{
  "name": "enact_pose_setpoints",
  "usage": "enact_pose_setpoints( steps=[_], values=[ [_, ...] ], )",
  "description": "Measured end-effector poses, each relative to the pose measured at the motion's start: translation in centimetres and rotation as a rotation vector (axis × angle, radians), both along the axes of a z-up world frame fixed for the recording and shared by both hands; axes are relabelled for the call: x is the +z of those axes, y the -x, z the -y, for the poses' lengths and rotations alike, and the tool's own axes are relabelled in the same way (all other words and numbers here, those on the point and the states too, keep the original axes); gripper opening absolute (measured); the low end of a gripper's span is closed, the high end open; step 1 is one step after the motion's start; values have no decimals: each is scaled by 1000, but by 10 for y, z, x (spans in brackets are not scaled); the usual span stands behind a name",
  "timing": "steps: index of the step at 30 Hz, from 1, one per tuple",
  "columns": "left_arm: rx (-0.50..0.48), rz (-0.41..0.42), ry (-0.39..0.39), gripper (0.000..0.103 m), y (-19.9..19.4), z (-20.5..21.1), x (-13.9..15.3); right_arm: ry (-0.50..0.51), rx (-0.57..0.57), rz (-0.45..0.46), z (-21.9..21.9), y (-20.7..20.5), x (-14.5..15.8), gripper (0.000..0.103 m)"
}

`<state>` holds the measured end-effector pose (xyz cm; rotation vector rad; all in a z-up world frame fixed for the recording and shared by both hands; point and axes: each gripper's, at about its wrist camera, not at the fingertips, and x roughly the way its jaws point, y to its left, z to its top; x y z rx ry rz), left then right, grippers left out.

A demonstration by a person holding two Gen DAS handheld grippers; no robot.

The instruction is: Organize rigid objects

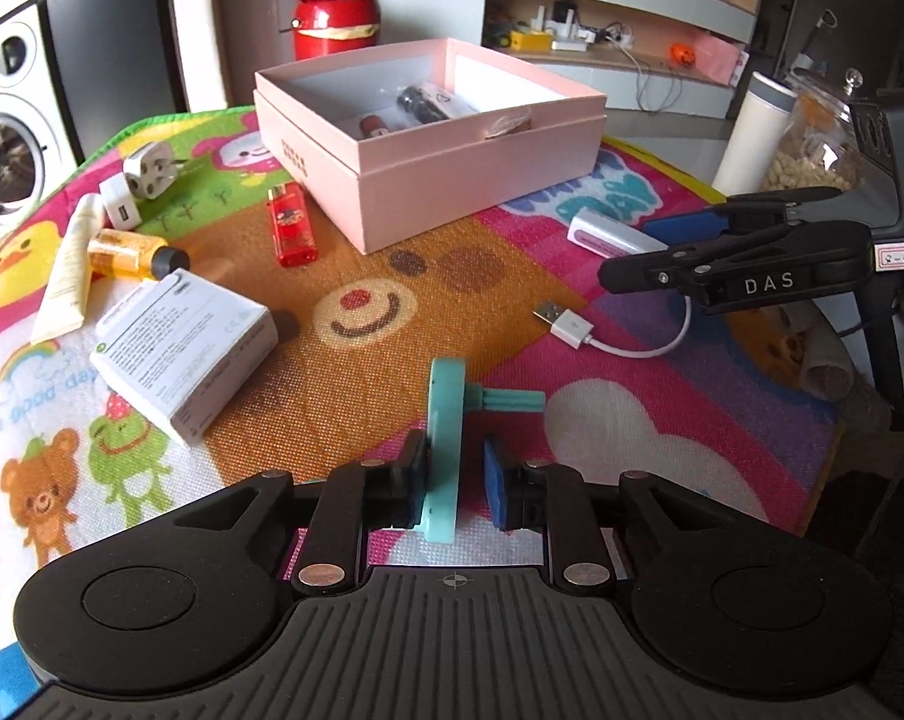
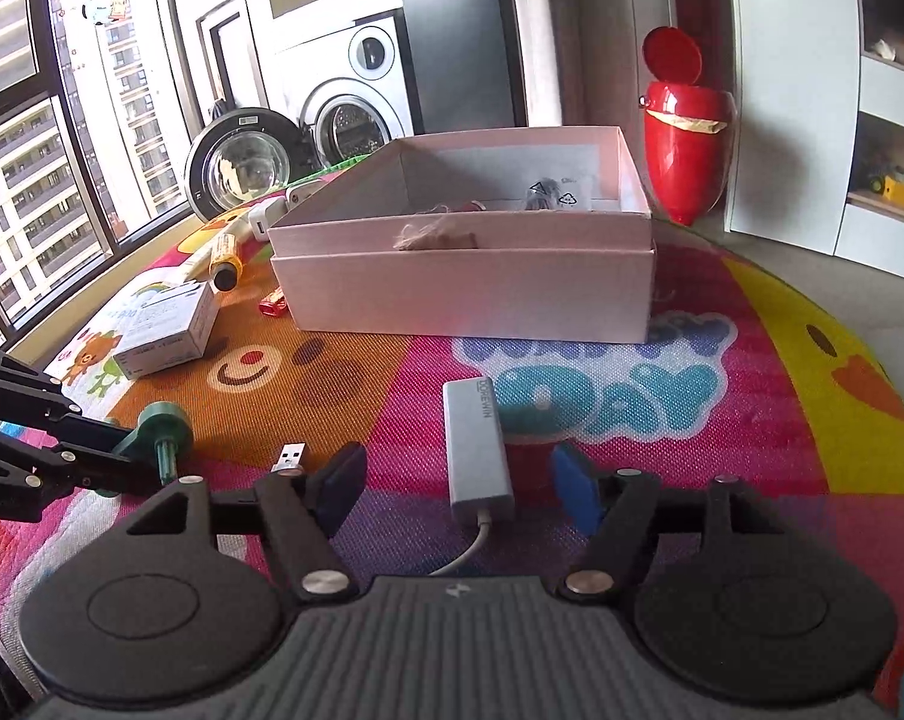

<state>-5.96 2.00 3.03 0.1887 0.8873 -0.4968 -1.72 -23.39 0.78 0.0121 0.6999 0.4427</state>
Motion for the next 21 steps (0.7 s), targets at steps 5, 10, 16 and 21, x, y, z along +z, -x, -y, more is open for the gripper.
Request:
enact_pose_setpoints(
  steps=[5, 10, 16, 21],
  values=[
    [-81, -3, -32, 25, 13, 6, -1, 9, -1, 3, -1, 1, 0, 69],
    [-66, 8, -3, 32, 11, 11, -3, 19, -1, 6, -2, 1, -1, 69],
    [172, 82, -20, 31, -18, 5, -6, 25, -1, 8, -3, 1, -1, 69],
    [224, 47, 14, 30, -27, -5, -4, 25, 0, 8, -3, 1, -1, 69]
  ],
)
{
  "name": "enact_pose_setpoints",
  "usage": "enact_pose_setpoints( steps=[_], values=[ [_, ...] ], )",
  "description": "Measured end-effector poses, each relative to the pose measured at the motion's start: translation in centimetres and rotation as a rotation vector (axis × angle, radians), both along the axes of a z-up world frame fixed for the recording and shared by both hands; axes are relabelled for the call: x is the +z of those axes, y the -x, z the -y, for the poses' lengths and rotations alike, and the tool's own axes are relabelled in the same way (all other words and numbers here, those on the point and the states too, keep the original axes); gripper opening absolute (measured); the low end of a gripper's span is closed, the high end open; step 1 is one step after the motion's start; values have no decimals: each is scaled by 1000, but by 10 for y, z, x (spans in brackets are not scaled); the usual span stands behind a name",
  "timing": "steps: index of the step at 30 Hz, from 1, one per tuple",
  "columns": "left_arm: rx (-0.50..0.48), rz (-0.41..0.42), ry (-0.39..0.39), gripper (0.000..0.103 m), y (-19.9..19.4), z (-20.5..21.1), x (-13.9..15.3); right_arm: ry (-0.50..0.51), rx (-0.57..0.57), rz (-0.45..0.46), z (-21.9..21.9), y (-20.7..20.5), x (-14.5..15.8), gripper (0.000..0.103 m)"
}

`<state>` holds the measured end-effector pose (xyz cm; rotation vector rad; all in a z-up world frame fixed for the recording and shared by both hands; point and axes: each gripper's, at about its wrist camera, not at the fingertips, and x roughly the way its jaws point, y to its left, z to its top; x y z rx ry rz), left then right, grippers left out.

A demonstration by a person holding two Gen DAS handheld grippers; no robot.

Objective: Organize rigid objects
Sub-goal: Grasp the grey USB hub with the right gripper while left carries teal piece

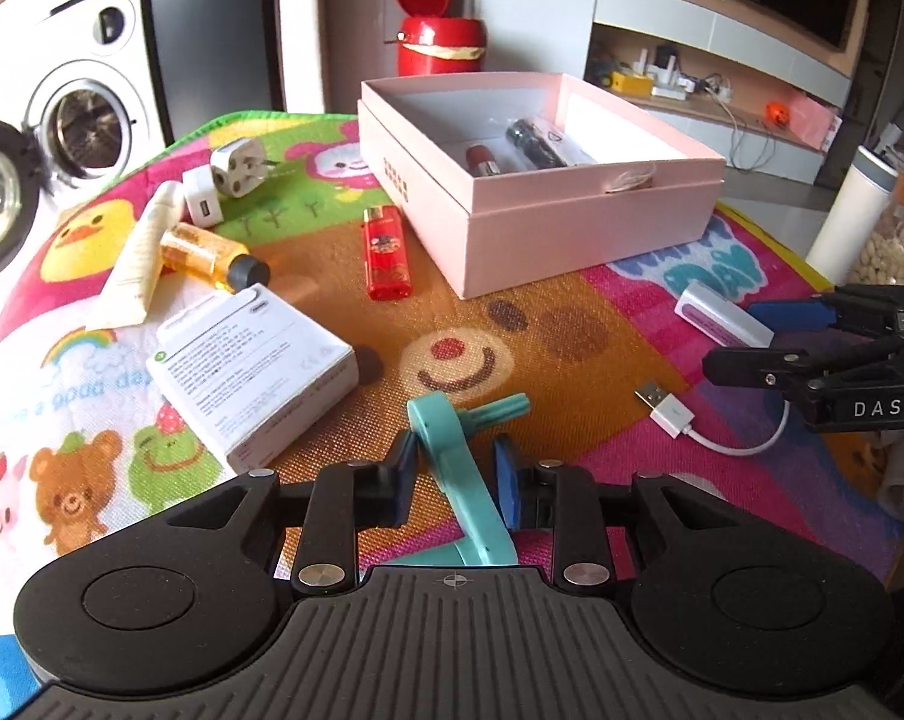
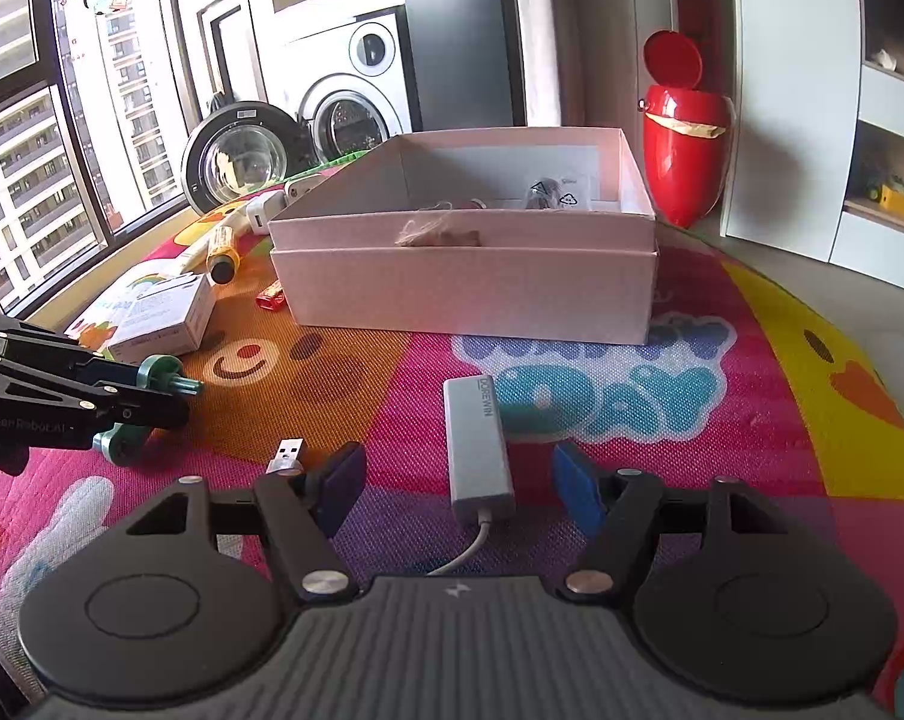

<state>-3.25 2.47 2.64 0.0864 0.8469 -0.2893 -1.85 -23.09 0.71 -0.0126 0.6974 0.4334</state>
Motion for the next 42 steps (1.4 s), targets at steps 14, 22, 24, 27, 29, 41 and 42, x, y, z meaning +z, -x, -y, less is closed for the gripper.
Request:
enact_pose_setpoints(
  steps=[14, 22, 24, 27, 29, 41, 42],
  values=[
    [-11, -5, 73, 71, 6, 19, -4, 6, 1, 3, 0, 0, 0, 69],
    [92, 58, 50, 55, 1, 24, -8, 31, -1, 16, -4, 2, -1, 69],
    [108, 58, 56, 54, 1, 23, -8, 33, -3, 16, -5, 2, -1, 69],
    [118, 60, 54, 51, 1, 21, -7, 60, -8, 18, -9, 1, 0, 69],
    [108, 65, 53, 49, 3, 21, -6, 65, -11, 17, -11, -1, 1, 66],
    [-39, 157, 40, 48, 46, 29, 8, 155, 70, 76, -15, 19, 37, 20],
    [-47, 165, 62, 48, 47, 28, 15, 146, 72, 100, -13, 21, 48, 20]
  ],
)
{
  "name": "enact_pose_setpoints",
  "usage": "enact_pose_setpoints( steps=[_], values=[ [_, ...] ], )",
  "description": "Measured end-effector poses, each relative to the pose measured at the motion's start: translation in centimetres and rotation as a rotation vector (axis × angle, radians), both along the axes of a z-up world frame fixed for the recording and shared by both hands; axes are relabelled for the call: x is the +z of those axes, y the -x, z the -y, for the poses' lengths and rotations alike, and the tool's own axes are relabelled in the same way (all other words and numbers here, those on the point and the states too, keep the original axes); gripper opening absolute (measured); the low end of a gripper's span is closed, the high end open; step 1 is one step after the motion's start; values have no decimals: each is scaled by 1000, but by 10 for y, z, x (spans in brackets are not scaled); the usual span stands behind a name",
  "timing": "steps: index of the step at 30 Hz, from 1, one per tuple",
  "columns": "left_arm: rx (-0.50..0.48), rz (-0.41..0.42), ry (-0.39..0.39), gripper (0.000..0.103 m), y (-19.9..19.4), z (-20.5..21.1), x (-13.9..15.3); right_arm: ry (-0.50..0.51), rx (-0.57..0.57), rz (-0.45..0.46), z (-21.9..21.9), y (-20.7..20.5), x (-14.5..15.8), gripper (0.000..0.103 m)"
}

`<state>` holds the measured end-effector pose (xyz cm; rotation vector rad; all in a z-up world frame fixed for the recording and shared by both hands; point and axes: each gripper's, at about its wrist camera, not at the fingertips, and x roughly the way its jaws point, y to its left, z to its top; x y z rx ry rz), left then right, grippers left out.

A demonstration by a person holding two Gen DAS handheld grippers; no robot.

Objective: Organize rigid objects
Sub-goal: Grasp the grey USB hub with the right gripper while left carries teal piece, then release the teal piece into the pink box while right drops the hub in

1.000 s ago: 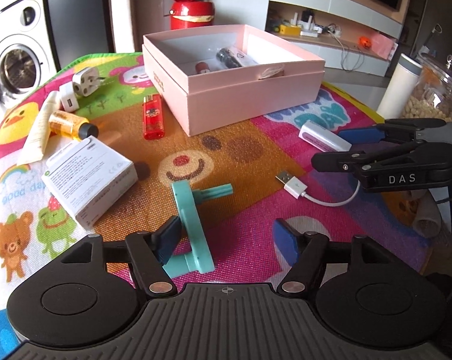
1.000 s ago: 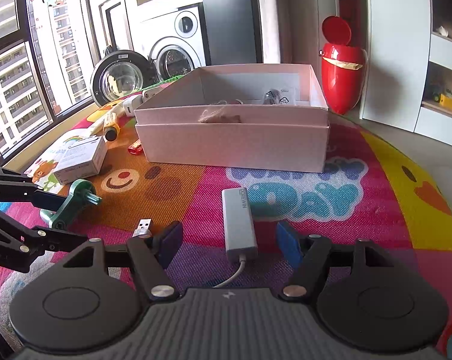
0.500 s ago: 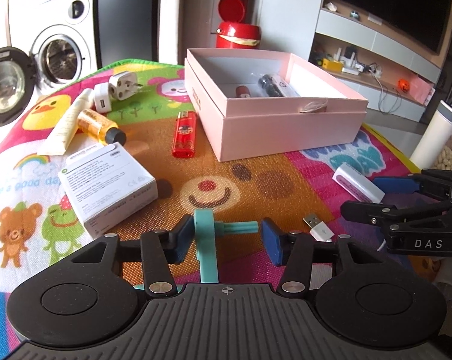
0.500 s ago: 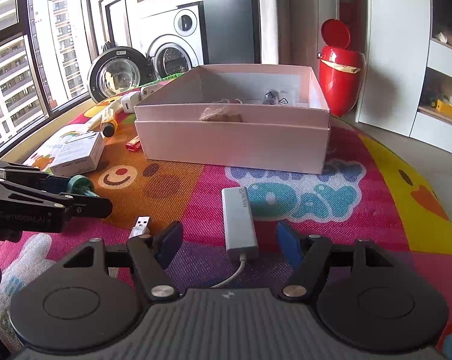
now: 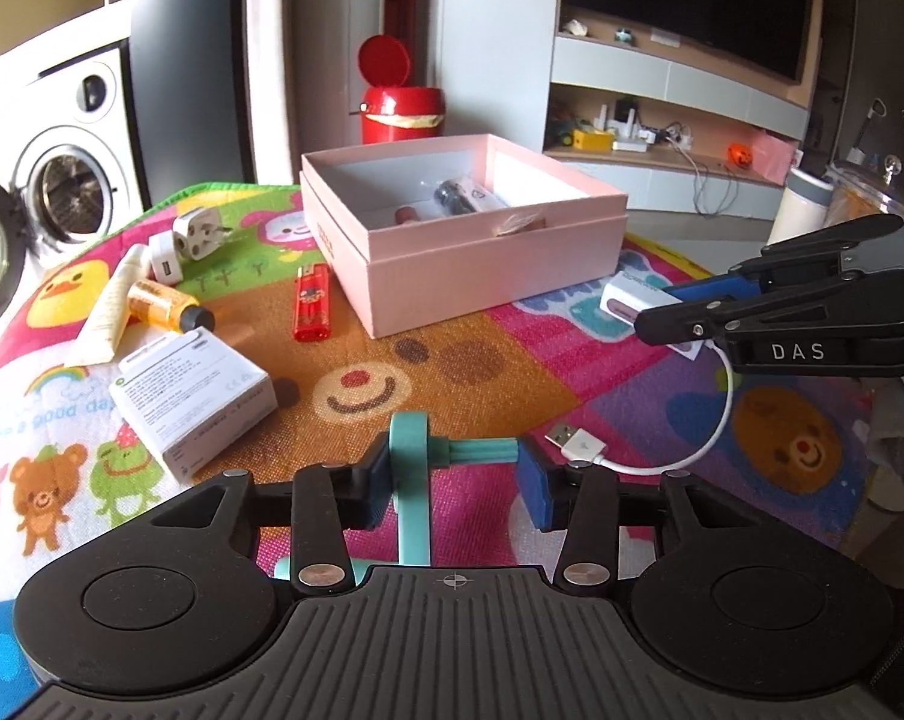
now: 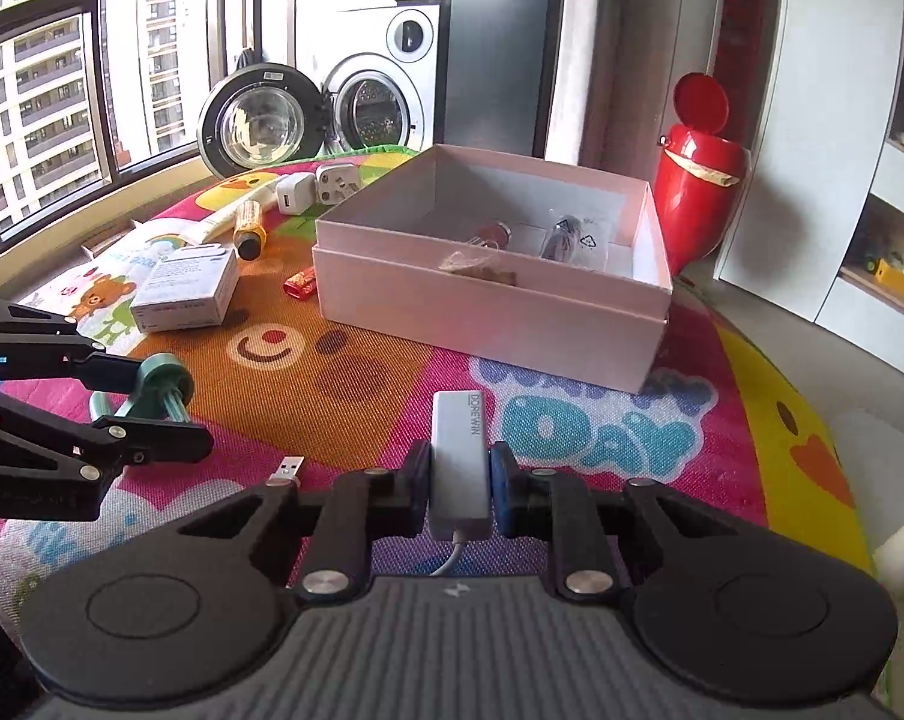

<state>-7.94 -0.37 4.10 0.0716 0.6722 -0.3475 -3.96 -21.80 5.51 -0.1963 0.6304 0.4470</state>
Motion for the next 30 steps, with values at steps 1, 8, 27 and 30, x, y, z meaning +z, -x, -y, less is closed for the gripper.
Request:
enact_pose_setpoints(
  steps=[1, 8, 27, 30],
  values=[
    [-15, 21, 31, 48, -2, -1, 13, -13, 2, 28, 2, 1, 13, 20],
    [-36, 252, 173, 48, -54, -13, 134, -97, -34, 284, 13, -28, 128, 20],
    [125, -37, 251, 46, -197, -39, 51, 22, -82, 123, -3, -98, 42, 40],
    [190, -82, 244, 45, -186, -60, 29, 0, -53, 76, -2, -79, 25, 40]
  ],
)
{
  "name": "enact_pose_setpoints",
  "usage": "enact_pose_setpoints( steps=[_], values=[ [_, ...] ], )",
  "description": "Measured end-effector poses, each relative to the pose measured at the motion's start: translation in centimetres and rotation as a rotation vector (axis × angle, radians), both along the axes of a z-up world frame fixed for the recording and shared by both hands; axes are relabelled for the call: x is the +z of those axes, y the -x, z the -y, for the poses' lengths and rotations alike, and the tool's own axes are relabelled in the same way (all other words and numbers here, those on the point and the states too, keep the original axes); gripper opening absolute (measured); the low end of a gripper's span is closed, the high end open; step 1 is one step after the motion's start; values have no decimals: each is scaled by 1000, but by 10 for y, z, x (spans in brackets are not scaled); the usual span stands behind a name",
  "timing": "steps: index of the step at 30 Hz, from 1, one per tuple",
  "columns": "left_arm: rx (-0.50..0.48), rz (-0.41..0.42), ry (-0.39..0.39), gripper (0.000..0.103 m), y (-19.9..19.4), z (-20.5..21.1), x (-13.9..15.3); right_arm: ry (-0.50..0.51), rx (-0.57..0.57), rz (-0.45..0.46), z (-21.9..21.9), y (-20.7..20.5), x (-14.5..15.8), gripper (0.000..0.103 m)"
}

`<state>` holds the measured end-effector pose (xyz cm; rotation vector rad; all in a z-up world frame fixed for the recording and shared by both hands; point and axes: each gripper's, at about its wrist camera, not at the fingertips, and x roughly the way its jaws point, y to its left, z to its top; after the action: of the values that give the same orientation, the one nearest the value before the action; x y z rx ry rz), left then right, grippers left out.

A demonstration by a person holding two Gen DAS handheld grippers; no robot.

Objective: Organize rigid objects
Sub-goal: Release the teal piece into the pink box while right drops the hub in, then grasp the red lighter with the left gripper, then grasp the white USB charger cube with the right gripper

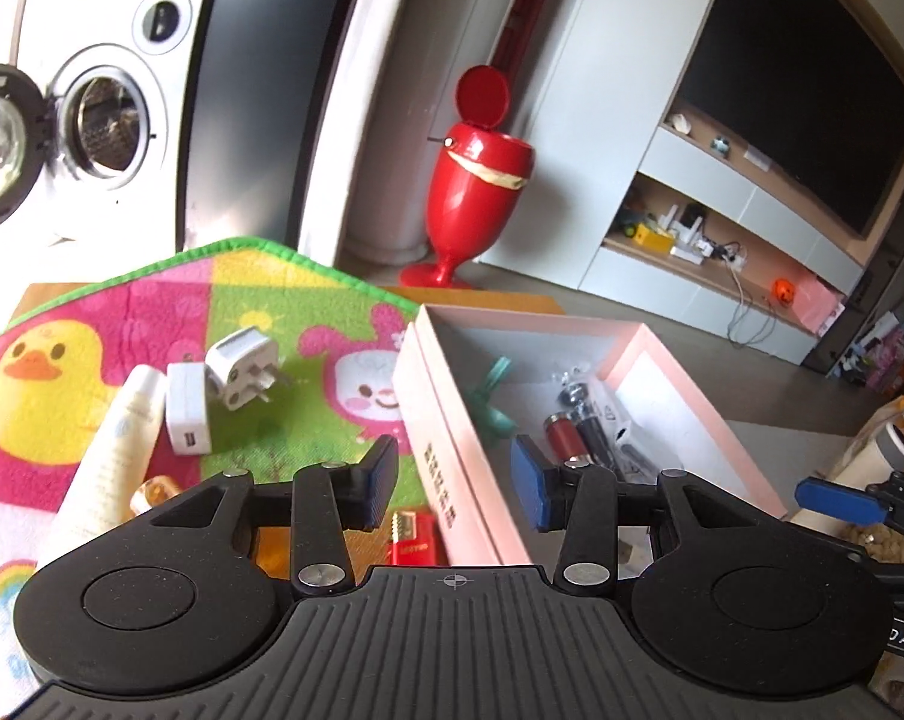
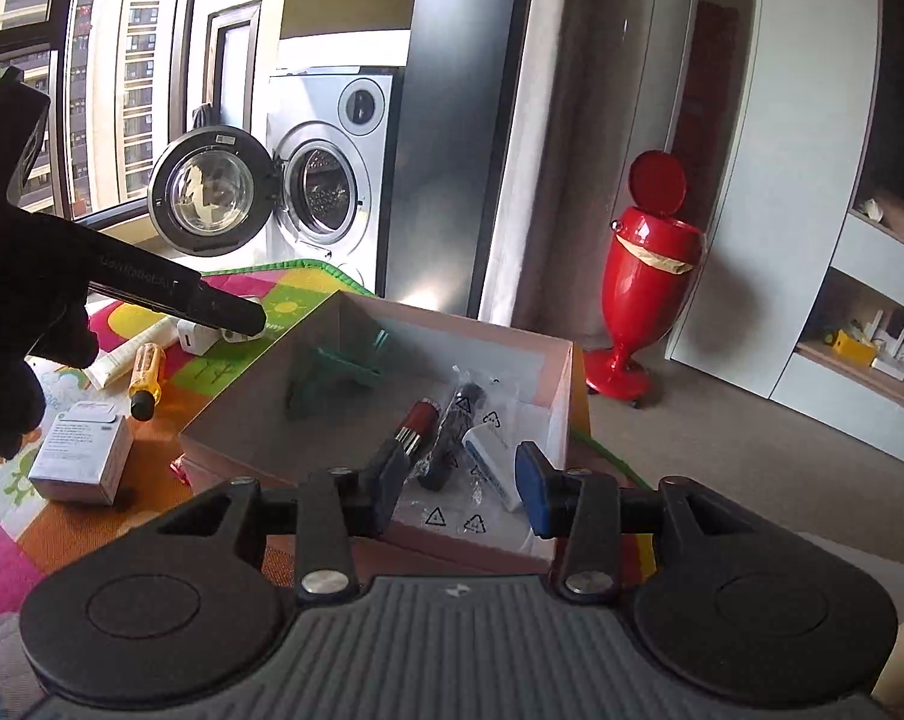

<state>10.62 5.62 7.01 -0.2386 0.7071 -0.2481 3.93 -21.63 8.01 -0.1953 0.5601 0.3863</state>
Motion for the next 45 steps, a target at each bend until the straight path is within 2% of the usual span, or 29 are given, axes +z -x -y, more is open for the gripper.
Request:
enact_pose_setpoints(
  steps=[4, 6, 8, 11, 14, 15, 20, 30, 34, 40, 45],
  values=[
    [-45, -79, 1, 36, 9, -10, -28, -45, 8, -74, -1, 19, -21, 41],
    [-67, -100, -35, 36, 12, -7, -36, -45, 12, -92, -4, 25, -28, 41],
    [-69, -107, -76, 36, 14, -1, -43, -42, 23, -111, -9, 28, -34, 41],
    [-58, -119, -90, 36, 12, 3, -50, -31, 35, -126, -18, 33, -42, 41],
    [-59, -97, -126, 31, 13, 8, -51, -22, 43, -133, -24, 36, -44, 41],
    [-59, -99, -135, 26, 14, 9, -50, -18, 45, -133, -25, 38, -45, 41],
    [-81, -106, -129, 26, 43, 10, -47, -17, 57, -134, -28, 43, -45, 41],
    [-144, -138, -61, 26, 119, 12, -48, -32, 68, -153, -37, 41, -46, 41],
    [-90, -128, -50, 29, 127, -1, -47, -28, 80, -158, -43, 44, -49, 41],
    [20, -122, -36, 30, 135, -36, -45, -17, 101, -148, -49, 47, -49, 49],
    [95, -118, -62, 28, 145, -58, -42, -51, 197, -137, -73, 39, -29, 49]
  ],
)
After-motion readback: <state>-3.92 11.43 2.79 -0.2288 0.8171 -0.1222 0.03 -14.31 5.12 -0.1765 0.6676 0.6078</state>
